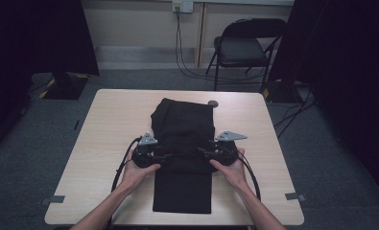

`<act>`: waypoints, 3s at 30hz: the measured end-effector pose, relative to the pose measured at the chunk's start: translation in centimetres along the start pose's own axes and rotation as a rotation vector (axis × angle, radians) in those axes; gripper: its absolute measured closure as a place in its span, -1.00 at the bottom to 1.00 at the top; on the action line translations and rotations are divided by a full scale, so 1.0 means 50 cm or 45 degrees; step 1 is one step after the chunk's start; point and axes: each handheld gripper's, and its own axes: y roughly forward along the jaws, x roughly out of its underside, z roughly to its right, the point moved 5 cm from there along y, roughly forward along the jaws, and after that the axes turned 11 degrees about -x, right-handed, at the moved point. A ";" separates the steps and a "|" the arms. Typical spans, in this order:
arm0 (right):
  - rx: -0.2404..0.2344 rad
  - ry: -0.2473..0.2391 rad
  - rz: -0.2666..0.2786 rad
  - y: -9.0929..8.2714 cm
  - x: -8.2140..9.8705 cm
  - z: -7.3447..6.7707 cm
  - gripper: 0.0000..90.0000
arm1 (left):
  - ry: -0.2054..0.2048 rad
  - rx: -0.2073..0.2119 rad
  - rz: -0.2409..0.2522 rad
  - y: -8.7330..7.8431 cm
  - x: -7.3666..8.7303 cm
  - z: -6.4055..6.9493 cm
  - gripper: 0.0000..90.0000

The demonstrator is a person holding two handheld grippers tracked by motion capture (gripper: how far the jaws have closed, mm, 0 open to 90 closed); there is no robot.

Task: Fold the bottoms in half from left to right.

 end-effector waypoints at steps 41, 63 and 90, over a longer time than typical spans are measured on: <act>0.072 -0.024 -0.170 -0.045 0.063 0.031 0.49 | -0.046 -0.120 -0.145 0.041 0.015 -0.054 0.12; -0.110 -0.152 -0.161 -0.122 0.091 -0.111 0.24 | 0.084 0.089 -0.008 -0.076 0.019 0.028 0.02; -0.161 -0.123 -0.225 -0.090 0.092 -0.086 0.60 | 0.052 -0.034 -0.076 -0.018 0.015 0.010 -0.03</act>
